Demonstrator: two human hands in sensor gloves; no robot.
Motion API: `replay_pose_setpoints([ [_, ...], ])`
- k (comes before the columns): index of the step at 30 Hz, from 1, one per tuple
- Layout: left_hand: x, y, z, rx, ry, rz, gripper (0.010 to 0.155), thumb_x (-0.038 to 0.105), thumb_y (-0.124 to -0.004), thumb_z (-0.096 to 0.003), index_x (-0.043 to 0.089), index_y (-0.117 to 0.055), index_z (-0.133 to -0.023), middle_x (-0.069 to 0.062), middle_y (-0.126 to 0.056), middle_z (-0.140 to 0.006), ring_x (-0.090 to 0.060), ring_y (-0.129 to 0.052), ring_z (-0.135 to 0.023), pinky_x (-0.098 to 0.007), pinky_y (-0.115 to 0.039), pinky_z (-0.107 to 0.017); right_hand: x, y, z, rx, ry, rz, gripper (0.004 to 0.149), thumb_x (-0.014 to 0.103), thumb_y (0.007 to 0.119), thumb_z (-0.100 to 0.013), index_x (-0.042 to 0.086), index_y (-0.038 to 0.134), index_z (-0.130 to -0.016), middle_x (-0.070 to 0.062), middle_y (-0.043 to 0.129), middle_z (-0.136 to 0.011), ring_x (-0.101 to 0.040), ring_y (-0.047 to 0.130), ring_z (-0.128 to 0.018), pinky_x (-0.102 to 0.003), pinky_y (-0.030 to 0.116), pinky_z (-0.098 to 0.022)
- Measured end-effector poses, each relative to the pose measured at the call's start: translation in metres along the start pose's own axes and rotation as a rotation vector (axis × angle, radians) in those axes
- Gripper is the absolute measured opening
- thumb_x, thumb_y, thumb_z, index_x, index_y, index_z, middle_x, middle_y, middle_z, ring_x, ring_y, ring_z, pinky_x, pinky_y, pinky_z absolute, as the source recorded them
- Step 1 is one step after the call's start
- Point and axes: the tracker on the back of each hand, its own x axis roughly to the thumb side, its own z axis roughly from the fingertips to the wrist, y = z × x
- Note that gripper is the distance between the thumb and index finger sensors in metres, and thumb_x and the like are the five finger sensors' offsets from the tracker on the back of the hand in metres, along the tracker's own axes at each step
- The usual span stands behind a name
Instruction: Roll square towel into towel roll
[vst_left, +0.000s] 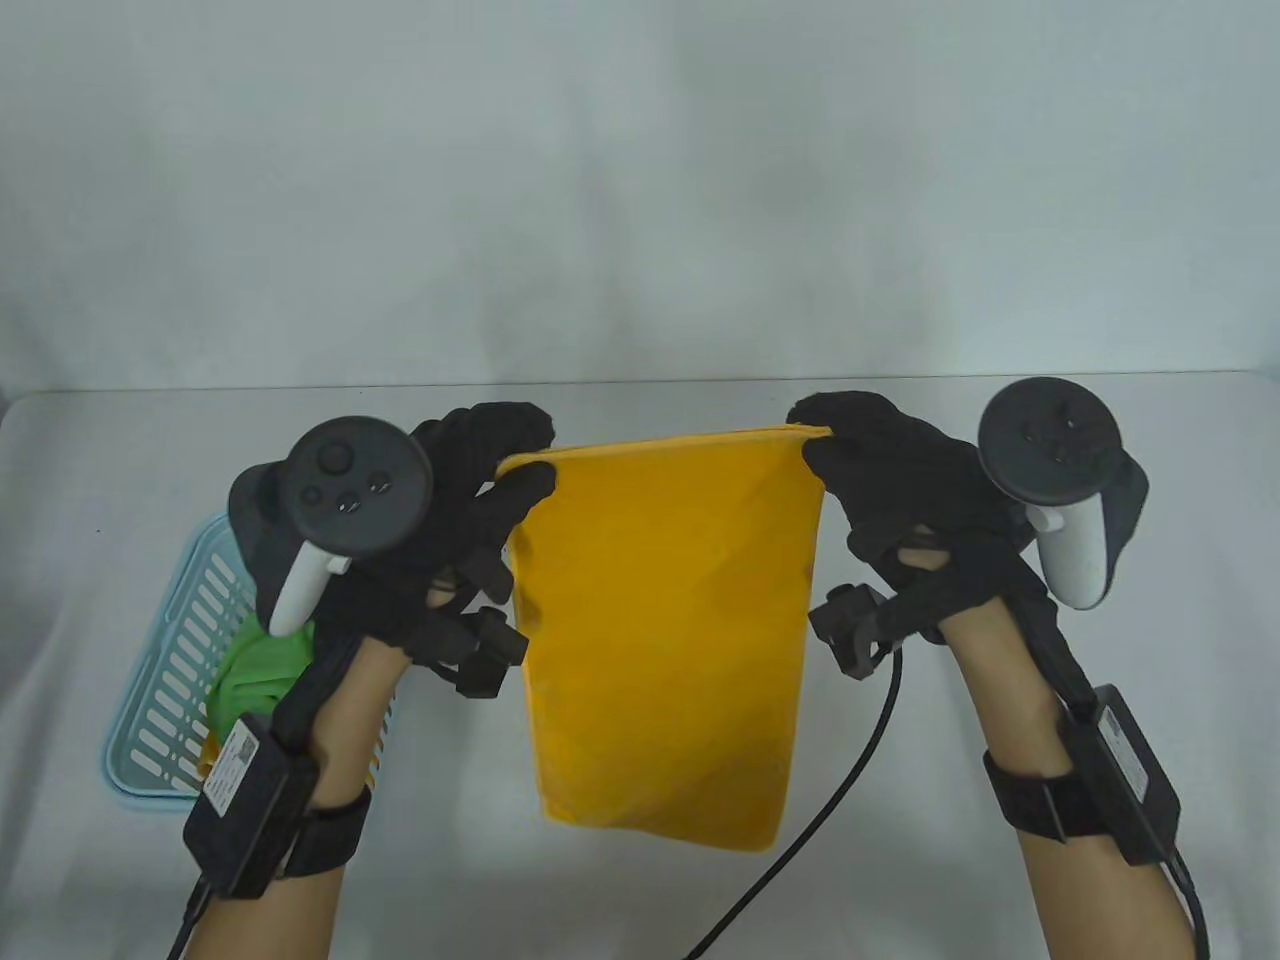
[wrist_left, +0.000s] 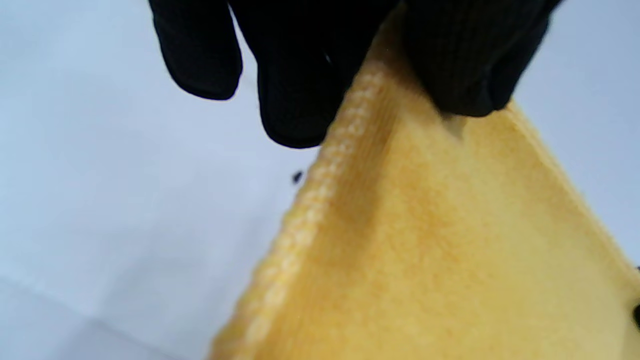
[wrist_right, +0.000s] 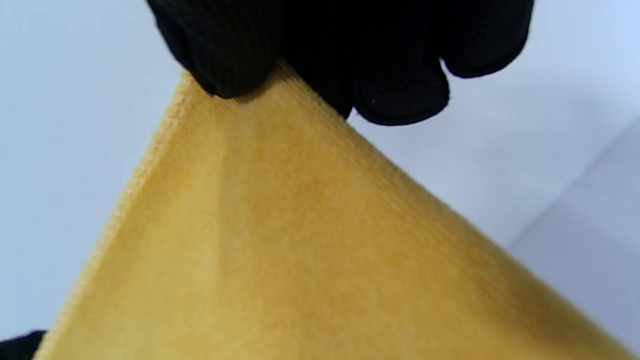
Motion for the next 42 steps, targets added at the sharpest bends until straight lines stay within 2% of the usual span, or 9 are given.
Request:
replay_pose_setpoints([
  [3, -0.016, -0.03, -0.027, -0.057, 0.102, -0.077, 0.056, 0.039, -0.081, -0.04, 0.035, -0.073, -0.096, 0.014, -0.089, -0.073, -0.018, -0.094, -0.074, -0.054, -0.069, -0.071, -0.023, 0.02, -0.028, -0.007, 0.106, 0.075, 0.039, 0.036, 0.082, -0.036, 0.038, 0.085, -0.074, 0.004, 0.095, -0.067, -0.025, 0.094, -0.062, -0.051, 0.074, -0.055],
  [7, -0.013, -0.039, -0.057, -0.032, 0.144, -0.09, 0.044, 0.039, -0.08, -0.0397, 0.04, -0.084, -0.083, 0.016, -0.089, -0.073, -0.017, -0.093, -0.076, -0.053, -0.069, -0.071, -0.03, 0.021, -0.051, -0.088, 0.16, 0.031, 0.038, 0.035, 0.082, -0.035, 0.038, 0.086, -0.074, 0.003, 0.093, -0.072, -0.027, 0.092, -0.065, -0.052, 0.073, -0.056],
  [10, 0.006, -0.015, -0.063, 0.082, 0.096, -0.052, 0.042, 0.04, -0.08, -0.0396, 0.045, -0.083, -0.082, 0.018, -0.088, -0.079, -0.016, -0.091, -0.082, -0.052, -0.068, -0.073, -0.01, -0.001, -0.053, -0.17, 0.095, -0.041, 0.038, 0.036, 0.082, -0.035, 0.04, 0.085, -0.074, 0.003, 0.091, -0.077, -0.027, 0.09, -0.07, -0.052, 0.072, -0.058],
  [13, 0.017, -0.006, -0.065, 0.1, 0.064, -0.042, 0.043, 0.04, -0.08, -0.0403, 0.046, -0.082, -0.082, 0.018, -0.086, -0.081, -0.015, -0.089, -0.084, -0.052, -0.066, -0.074, 0.001, -0.013, -0.053, -0.227, 0.06, -0.054, 0.038, 0.037, 0.082, -0.035, 0.041, 0.084, -0.074, 0.004, 0.089, -0.079, -0.027, 0.089, -0.072, -0.052, 0.071, -0.059],
  [18, -0.001, -0.049, -0.062, 0.013, 0.1, -0.191, 0.043, 0.039, -0.08, -0.04, 0.046, -0.082, -0.082, 0.018, -0.085, -0.084, -0.015, -0.088, -0.087, -0.052, -0.066, -0.074, -0.034, 0.012, -0.058, -0.164, 0.123, 0.056, 0.039, 0.037, 0.081, -0.036, 0.042, 0.083, -0.074, 0.004, 0.087, -0.081, -0.027, 0.088, -0.074, -0.052, 0.07, -0.06],
  [22, -0.035, -0.101, -0.049, -0.077, 0.167, -0.211, 0.043, 0.039, -0.08, -0.0398, 0.045, -0.083, -0.082, 0.016, -0.084, -0.085, -0.017, -0.087, -0.087, -0.052, -0.066, -0.074, -0.086, 0.051, -0.049, -0.084, 0.178, 0.076, 0.039, 0.037, 0.081, -0.036, 0.041, 0.084, -0.074, 0.003, 0.087, -0.082, -0.028, 0.087, -0.075, -0.053, 0.07, -0.06],
  [26, -0.058, -0.132, -0.024, -0.163, 0.168, -0.229, 0.043, 0.038, -0.08, -0.0399, 0.044, -0.083, -0.082, 0.015, -0.085, -0.086, -0.018, -0.088, -0.087, -0.053, -0.066, -0.073, -0.122, 0.077, -0.028, 0.003, 0.188, 0.066, 0.039, 0.036, 0.081, -0.036, 0.04, 0.084, -0.074, 0.003, 0.086, -0.083, -0.028, 0.087, -0.075, -0.053, 0.07, -0.06],
  [35, -0.078, -0.175, 0.048, -0.401, 0.097, -0.231, 0.044, 0.037, -0.082, -0.0396, 0.039, -0.085, -0.083, 0.012, -0.088, -0.084, -0.022, -0.091, -0.084, -0.053, -0.069, -0.069, -0.173, 0.106, 0.034, 0.218, 0.152, 0.206, 0.039, 0.036, 0.081, -0.036, 0.038, 0.083, -0.075, 0.002, 0.088, -0.081, -0.029, 0.089, -0.074, -0.053, 0.071, -0.059],
  [42, -0.088, -0.205, 0.084, -0.502, 0.105, -0.285, 0.044, 0.037, -0.083, -0.0391, 0.037, -0.085, -0.083, 0.01, -0.087, -0.086, -0.023, -0.09, -0.085, -0.053, -0.07, -0.069, -0.195, 0.119, 0.063, 0.354, 0.171, 0.256, 0.039, 0.036, 0.082, -0.035, 0.037, 0.085, -0.075, 0.002, 0.088, -0.082, -0.029, 0.088, -0.076, -0.054, 0.07, -0.06],
])
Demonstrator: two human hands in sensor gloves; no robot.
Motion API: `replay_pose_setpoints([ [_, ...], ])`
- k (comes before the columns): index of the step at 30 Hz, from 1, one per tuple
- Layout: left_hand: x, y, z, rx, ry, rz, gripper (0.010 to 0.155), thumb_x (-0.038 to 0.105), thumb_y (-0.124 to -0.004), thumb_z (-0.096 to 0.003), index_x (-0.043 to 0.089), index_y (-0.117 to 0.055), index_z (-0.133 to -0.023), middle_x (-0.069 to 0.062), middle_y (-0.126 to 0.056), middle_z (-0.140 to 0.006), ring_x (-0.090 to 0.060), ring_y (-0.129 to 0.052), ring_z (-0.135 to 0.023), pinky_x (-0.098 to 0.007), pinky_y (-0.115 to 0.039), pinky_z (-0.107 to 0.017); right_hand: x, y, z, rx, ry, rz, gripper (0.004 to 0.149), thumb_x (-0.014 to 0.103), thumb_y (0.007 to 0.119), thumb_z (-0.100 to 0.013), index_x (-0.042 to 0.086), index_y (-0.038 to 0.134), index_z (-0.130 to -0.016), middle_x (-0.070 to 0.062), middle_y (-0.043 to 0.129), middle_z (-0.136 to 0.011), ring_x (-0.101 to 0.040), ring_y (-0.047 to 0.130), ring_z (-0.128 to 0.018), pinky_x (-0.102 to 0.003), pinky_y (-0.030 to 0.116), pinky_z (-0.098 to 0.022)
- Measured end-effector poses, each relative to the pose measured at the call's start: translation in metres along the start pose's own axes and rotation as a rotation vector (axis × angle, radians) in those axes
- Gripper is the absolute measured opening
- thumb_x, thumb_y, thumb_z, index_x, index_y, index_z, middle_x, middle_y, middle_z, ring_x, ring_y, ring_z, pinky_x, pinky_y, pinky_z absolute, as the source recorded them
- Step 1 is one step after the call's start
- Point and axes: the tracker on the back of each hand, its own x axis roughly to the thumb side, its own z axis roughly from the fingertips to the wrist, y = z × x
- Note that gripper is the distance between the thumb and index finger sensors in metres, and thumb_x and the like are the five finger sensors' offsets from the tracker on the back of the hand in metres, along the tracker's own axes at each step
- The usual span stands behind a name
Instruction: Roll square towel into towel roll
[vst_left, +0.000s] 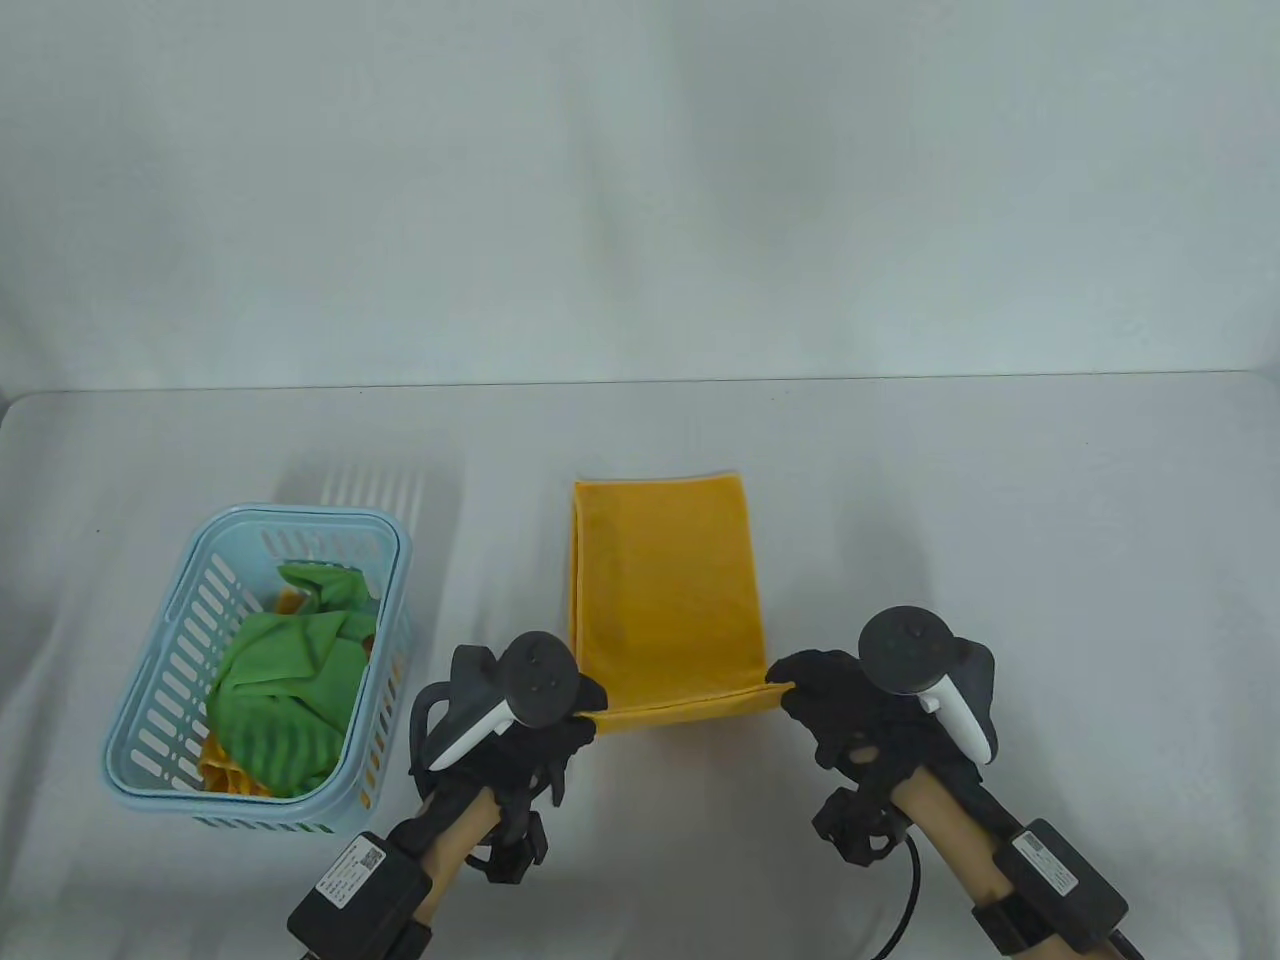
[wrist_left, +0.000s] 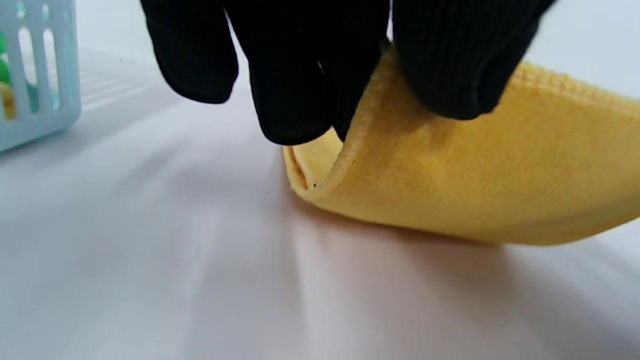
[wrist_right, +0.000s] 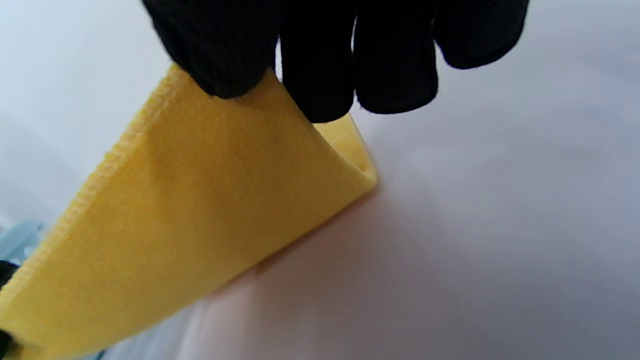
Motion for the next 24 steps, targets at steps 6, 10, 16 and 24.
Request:
replay_pose_setpoints([
  [6, -0.005, -0.016, 0.001, -0.053, 0.001, -0.018, 0.045, 0.036, -0.083, -0.0384, 0.036, -0.085, -0.084, 0.009, -0.087, -0.087, -0.024, -0.09, -0.085, -0.053, -0.07, -0.068, -0.006, 0.015, 0.002, 0.081, -0.004, 0.086, 0.039, 0.035, 0.085, -0.034, 0.037, 0.087, -0.073, 0.003, 0.089, -0.081, -0.029, 0.088, -0.076, -0.053, 0.07, -0.06],
  [10, -0.005, -0.026, -0.002, -0.088, 0.005, -0.075, 0.046, 0.036, -0.083, -0.038, 0.036, -0.085, -0.084, 0.008, -0.086, -0.087, -0.025, -0.089, -0.085, -0.053, -0.07, -0.068, -0.007, 0.025, 0.001, 0.124, 0.005, 0.154, 0.04, 0.035, 0.085, -0.033, 0.038, 0.087, -0.073, 0.003, 0.089, -0.081, -0.029, 0.088, -0.076, -0.054, 0.07, -0.06],
  [16, -0.003, -0.039, -0.006, -0.137, 0.008, -0.163, 0.046, 0.037, -0.084, -0.0376, 0.035, -0.085, -0.084, 0.008, -0.086, -0.088, -0.025, -0.089, -0.085, -0.053, -0.07, -0.068, -0.011, 0.041, -0.004, 0.179, 0.034, 0.238, 0.04, 0.035, 0.086, -0.033, 0.037, 0.087, -0.073, 0.003, 0.089, -0.081, -0.029, 0.087, -0.076, -0.054, 0.069, -0.06],
  [24, 0.001, -0.05, -0.006, -0.234, -0.013, -0.215, 0.046, 0.037, -0.084, -0.037, 0.034, -0.087, -0.083, 0.008, -0.087, -0.087, -0.026, -0.09, -0.085, -0.054, -0.071, -0.067, -0.014, 0.053, -0.004, 0.266, 0.067, 0.313, 0.04, 0.036, 0.085, -0.033, 0.036, 0.087, -0.073, 0.002, 0.084, -0.084, -0.029, 0.081, -0.078, -0.053, 0.066, -0.063],
])
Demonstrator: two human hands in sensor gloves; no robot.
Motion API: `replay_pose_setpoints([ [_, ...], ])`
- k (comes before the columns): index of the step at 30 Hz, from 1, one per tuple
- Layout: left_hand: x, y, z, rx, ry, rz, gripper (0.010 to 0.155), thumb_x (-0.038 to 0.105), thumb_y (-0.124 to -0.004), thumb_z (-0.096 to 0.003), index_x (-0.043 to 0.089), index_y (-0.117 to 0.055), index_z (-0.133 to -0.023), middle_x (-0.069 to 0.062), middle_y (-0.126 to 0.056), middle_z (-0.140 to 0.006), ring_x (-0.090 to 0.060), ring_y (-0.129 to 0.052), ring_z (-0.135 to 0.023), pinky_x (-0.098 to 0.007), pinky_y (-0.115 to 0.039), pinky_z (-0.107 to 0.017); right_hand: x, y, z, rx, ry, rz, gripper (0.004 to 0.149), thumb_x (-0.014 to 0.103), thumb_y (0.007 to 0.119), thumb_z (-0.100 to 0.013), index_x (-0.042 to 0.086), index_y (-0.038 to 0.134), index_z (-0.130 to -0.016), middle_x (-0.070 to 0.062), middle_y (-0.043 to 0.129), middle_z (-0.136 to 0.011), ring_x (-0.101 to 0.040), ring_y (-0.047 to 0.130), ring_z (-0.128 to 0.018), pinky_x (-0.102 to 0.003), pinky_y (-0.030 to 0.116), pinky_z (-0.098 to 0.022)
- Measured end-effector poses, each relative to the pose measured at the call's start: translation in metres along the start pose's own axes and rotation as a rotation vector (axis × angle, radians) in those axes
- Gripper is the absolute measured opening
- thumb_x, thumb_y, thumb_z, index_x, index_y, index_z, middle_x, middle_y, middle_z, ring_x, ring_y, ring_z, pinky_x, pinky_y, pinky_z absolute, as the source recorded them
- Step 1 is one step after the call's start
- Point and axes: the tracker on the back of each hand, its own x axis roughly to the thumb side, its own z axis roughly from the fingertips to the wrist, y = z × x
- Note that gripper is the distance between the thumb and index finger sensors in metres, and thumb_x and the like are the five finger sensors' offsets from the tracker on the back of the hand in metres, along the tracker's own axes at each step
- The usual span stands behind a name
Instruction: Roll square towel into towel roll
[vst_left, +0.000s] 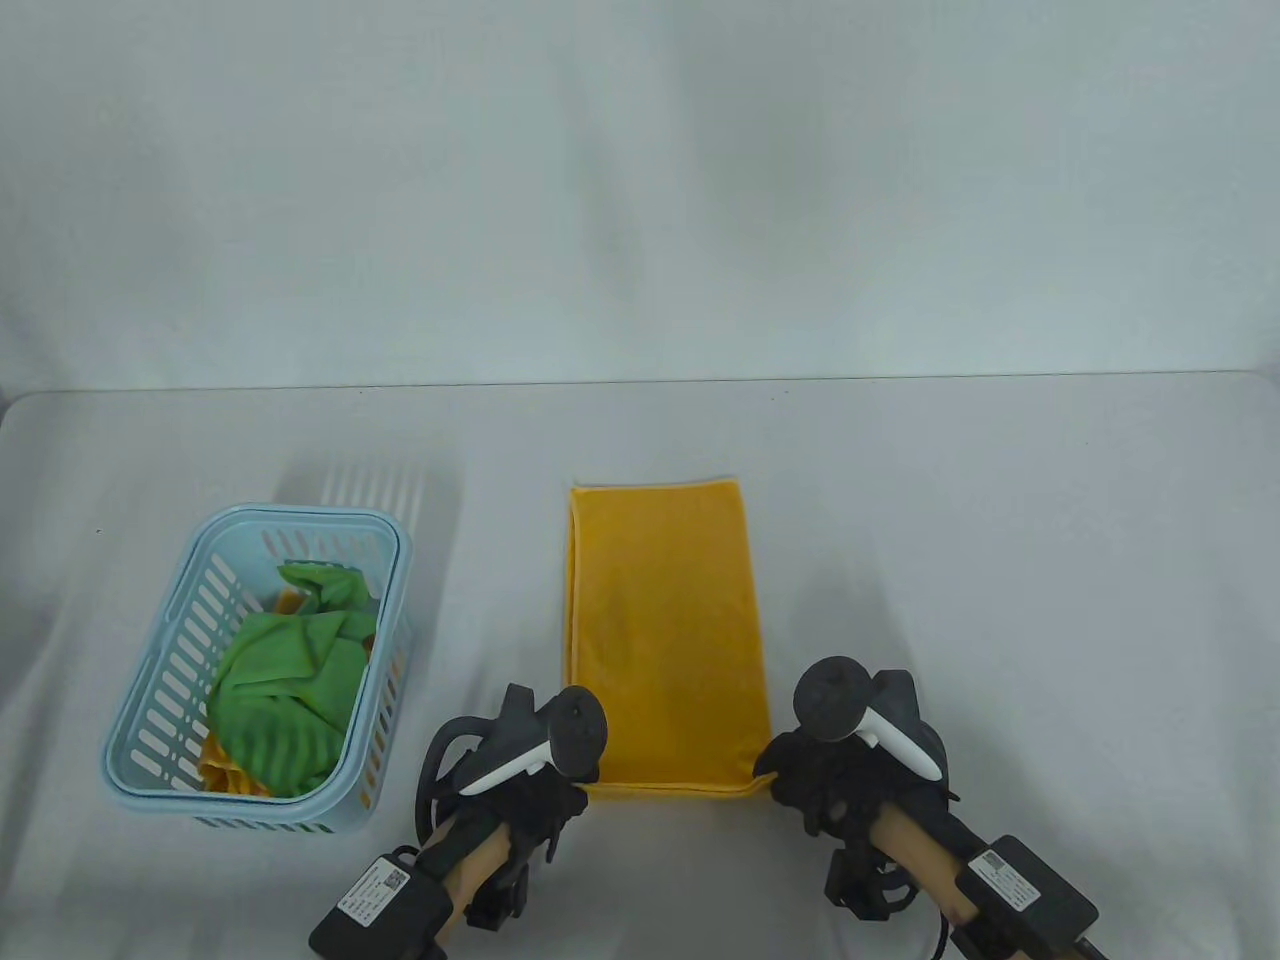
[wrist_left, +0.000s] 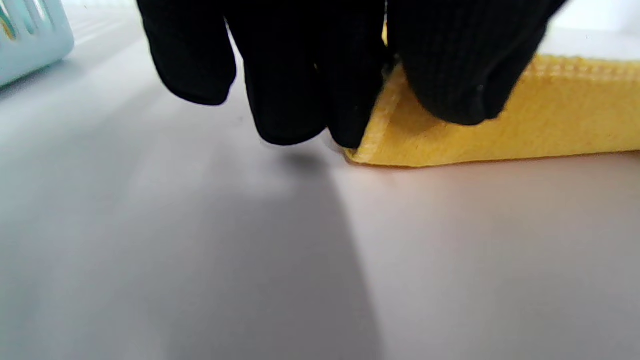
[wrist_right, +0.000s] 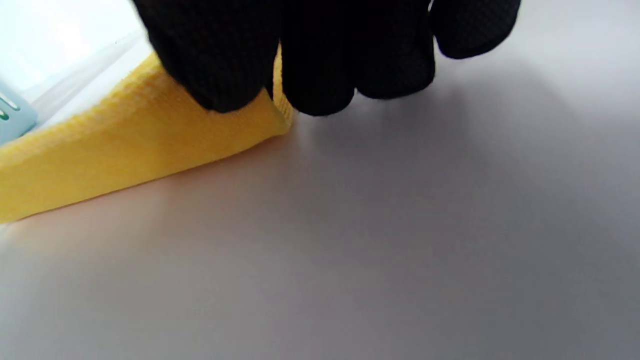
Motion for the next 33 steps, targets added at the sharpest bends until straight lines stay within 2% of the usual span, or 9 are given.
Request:
replay_pose_setpoints([
  [3, -0.002, 0.001, -0.001, -0.022, -0.002, 0.006, 0.046, 0.038, -0.084, -0.0367, 0.034, -0.087, -0.082, 0.007, -0.088, -0.086, -0.026, -0.09, -0.084, -0.054, -0.071, -0.067, -0.001, 0.002, -0.001, 0.053, 0.007, -0.004, 0.04, 0.037, 0.084, -0.034, 0.036, 0.085, -0.074, 0.002, 0.081, -0.086, -0.03, 0.076, -0.08, -0.053, 0.063, -0.064],
  [12, -0.025, 0.007, -0.012, -0.013, 0.093, 0.209, 0.046, 0.044, -0.081, -0.0376, 0.033, -0.086, -0.082, 0.007, -0.092, -0.081, -0.024, -0.095, -0.076, -0.052, -0.072, -0.066, -0.014, -0.006, -0.014, -0.022, 0.073, -0.202, 0.04, 0.041, 0.079, -0.036, 0.034, 0.082, -0.076, 0.003, 0.088, -0.077, -0.028, 0.084, -0.069, -0.051, 0.07, -0.058],
  [16, -0.027, 0.012, -0.015, 0.056, 0.137, 0.162, 0.046, 0.048, -0.081, -0.037, 0.034, -0.085, -0.08, 0.009, -0.091, -0.081, -0.023, -0.094, -0.077, -0.051, -0.072, -0.066, -0.015, -0.007, -0.018, -0.063, 0.112, -0.22, 0.041, 0.043, 0.079, -0.036, 0.032, 0.082, -0.075, 0.003, 0.09, -0.075, -0.027, 0.087, -0.065, -0.05, 0.072, -0.055],
  [25, -0.016, 0.012, -0.021, 0.238, 0.254, -0.018, 0.044, 0.054, -0.079, -0.0358, 0.038, -0.084, -0.077, 0.014, -0.089, -0.079, -0.018, -0.093, -0.077, -0.049, -0.072, -0.068, -0.01, -0.003, -0.024, -0.196, 0.2, -0.12, 0.042, 0.047, 0.08, -0.034, 0.03, 0.083, -0.072, 0.004, 0.092, -0.062, -0.023, 0.09, -0.053, -0.048, 0.075, -0.048],
  [29, -0.014, 0.006, -0.024, 0.246, 0.29, -0.086, 0.046, 0.056, -0.077, -0.0355, 0.038, -0.083, -0.077, 0.014, -0.089, -0.08, -0.018, -0.093, -0.077, -0.049, -0.072, -0.069, -0.01, -0.002, -0.023, -0.24, 0.222, -0.086, 0.042, 0.049, 0.081, -0.033, 0.03, 0.084, -0.07, 0.004, 0.093, -0.059, -0.022, 0.09, -0.051, -0.048, 0.075, -0.048],
  [33, -0.017, 0.004, -0.024, 0.247, 0.306, -0.081, 0.052, 0.057, -0.076, -0.0358, 0.037, -0.08, -0.084, 0.012, -0.086, -0.086, -0.019, -0.091, -0.081, -0.049, -0.071, -0.069, -0.011, -0.004, -0.021, -0.248, 0.235, -0.094, 0.045, 0.051, 0.081, -0.032, 0.031, 0.082, -0.072, 0.004, 0.092, -0.063, -0.022, 0.09, -0.053, -0.048, 0.075, -0.049],
])
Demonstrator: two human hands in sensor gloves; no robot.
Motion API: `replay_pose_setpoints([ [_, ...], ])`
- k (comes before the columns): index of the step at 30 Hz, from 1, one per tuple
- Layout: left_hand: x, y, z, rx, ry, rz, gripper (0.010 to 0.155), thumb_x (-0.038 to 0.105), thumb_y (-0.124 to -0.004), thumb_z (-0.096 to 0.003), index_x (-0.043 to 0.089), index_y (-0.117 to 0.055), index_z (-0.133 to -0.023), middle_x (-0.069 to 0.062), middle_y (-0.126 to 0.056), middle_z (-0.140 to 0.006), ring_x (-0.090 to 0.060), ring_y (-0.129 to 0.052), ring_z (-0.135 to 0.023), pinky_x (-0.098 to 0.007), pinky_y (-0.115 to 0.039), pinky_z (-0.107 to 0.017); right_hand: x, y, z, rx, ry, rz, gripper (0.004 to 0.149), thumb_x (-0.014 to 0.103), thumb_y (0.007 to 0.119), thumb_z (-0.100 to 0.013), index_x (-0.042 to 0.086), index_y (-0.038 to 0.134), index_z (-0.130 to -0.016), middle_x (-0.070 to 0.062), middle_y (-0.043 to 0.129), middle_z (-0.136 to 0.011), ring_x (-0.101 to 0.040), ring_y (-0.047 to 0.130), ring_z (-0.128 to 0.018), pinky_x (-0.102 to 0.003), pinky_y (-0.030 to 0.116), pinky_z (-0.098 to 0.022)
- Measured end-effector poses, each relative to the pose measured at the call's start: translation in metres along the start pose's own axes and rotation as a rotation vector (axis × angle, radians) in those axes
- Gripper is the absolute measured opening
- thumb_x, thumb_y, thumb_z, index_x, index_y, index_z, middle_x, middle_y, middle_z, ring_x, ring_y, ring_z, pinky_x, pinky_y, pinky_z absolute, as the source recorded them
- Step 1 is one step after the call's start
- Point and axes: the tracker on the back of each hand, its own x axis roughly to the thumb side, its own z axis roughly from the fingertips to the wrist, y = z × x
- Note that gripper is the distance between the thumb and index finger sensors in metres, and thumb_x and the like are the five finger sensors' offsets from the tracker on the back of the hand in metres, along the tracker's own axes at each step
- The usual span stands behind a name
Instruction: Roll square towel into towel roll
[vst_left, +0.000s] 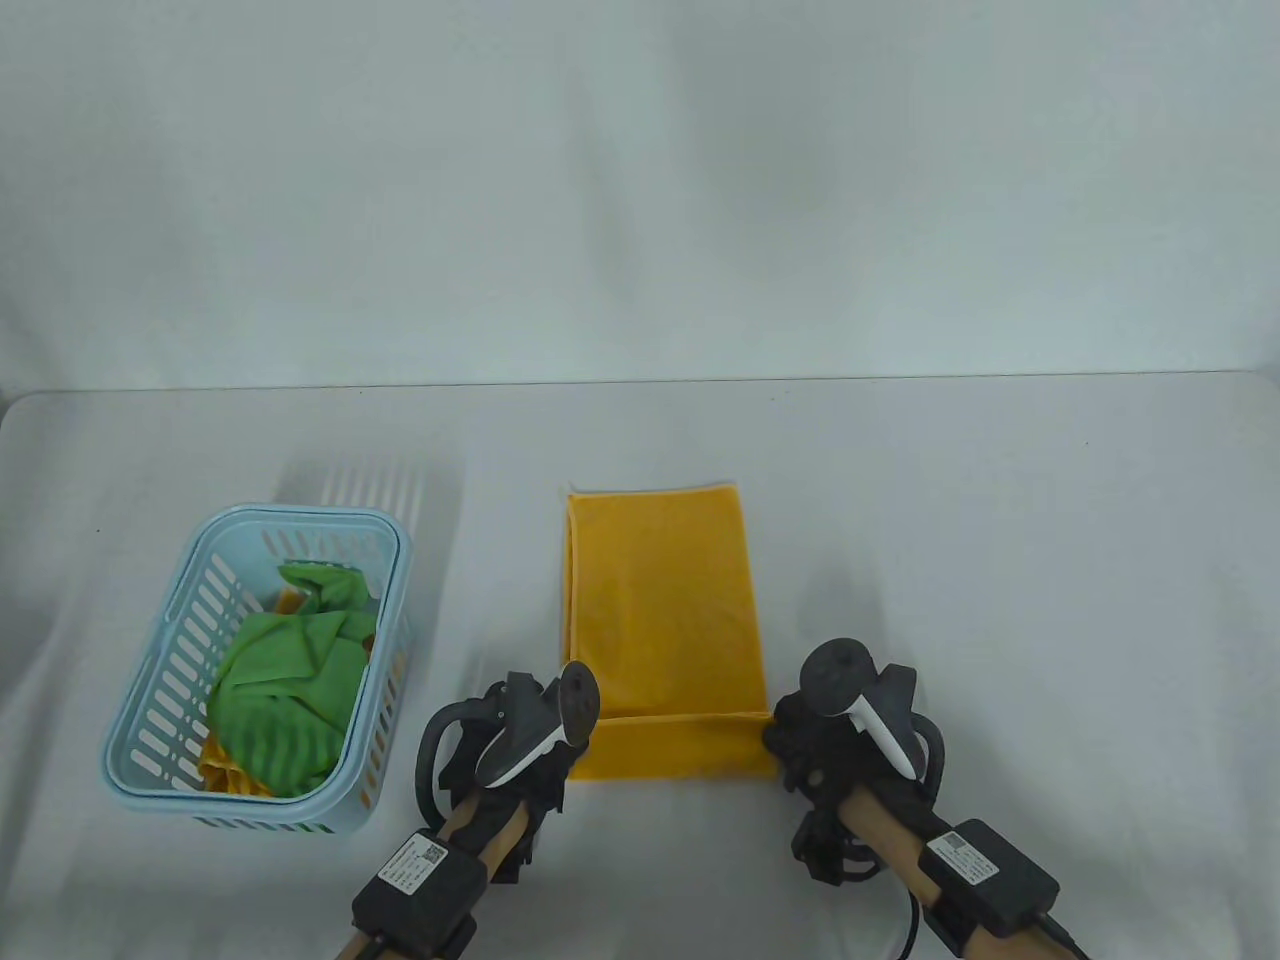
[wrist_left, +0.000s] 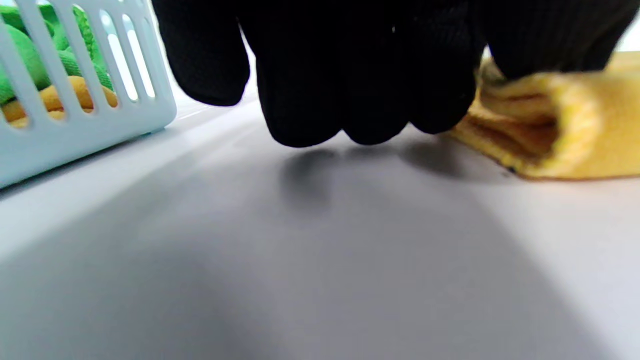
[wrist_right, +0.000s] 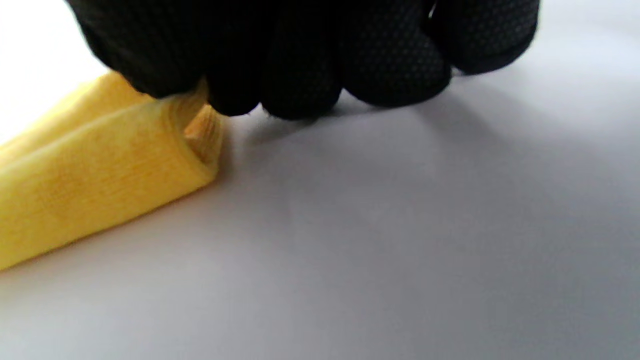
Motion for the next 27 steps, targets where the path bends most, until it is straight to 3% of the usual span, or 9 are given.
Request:
replay_pose_setpoints([
  [8, -0.016, 0.007, -0.002, -0.001, 0.023, 0.121, 0.065, 0.059, -0.076, -0.0348, 0.036, -0.074, -0.095, 0.008, -0.084, -0.095, -0.022, -0.091, -0.086, -0.051, -0.071, -0.069, -0.006, -0.015, 0.001, -0.005, -0.003, -0.102, 0.058, 0.053, 0.08, -0.031, 0.033, 0.074, -0.085, 0.003, 0.088, -0.08, -0.027, 0.09, -0.067, -0.051, 0.073, -0.055],
  [17, -0.01, 0.026, 0.013, 0.077, -0.069, 0.146, 0.074, 0.065, -0.078, -0.0307, 0.035, -0.071, -0.098, 0.007, -0.08, -0.1, -0.024, -0.087, -0.09, -0.053, -0.069, -0.07, 0.006, -0.028, 0.02, -0.065, -0.12, -0.117, 0.063, 0.054, 0.08, -0.031, 0.033, 0.069, -0.089, 0.002, 0.083, -0.088, -0.029, 0.086, -0.077, -0.054, 0.07, -0.059],
  [21, 0.004, 0.029, 0.024, 0.07, -0.178, 0.106, 0.078, 0.063, -0.08, -0.0299, 0.035, -0.066, -0.101, 0.006, -0.074, -0.104, -0.025, -0.082, -0.094, -0.053, -0.067, -0.072, 0.019, -0.02, 0.029, -0.026, -0.28, -0.096, 0.067, 0.053, 0.08, -0.031, 0.034, 0.061, -0.093, 0.002, 0.074, -0.095, -0.03, 0.077, -0.085, -0.055, 0.065, -0.063],
  [23, 0.015, 0.025, 0.027, 0.026, -0.291, 0.078, 0.077, 0.06, -0.079, -0.0311, 0.036, -0.061, -0.102, 0.007, -0.068, -0.107, -0.024, -0.078, -0.097, -0.053, -0.065, -0.073, 0.027, -0.011, 0.032, 0.027, -0.383, -0.051, 0.069, 0.05, 0.08, -0.032, 0.034, 0.055, -0.095, 0.003, 0.066, -0.099, -0.031, 0.07, -0.091, -0.055, 0.061, -0.066],
  [27, 0.029, 0.015, 0.03, -0.028, -0.358, 0.012, 0.074, 0.054, -0.08, -0.033, 0.038, -0.058, -0.102, 0.008, -0.063, -0.108, -0.023, -0.074, -0.1, -0.051, -0.064, -0.075, 0.037, 0.006, 0.036, 0.049, -0.414, 0.105, 0.07, 0.047, 0.081, -0.032, 0.034, 0.053, -0.095, 0.003, 0.061, -0.102, -0.031, 0.065, -0.095, -0.056, 0.058, -0.068],
])
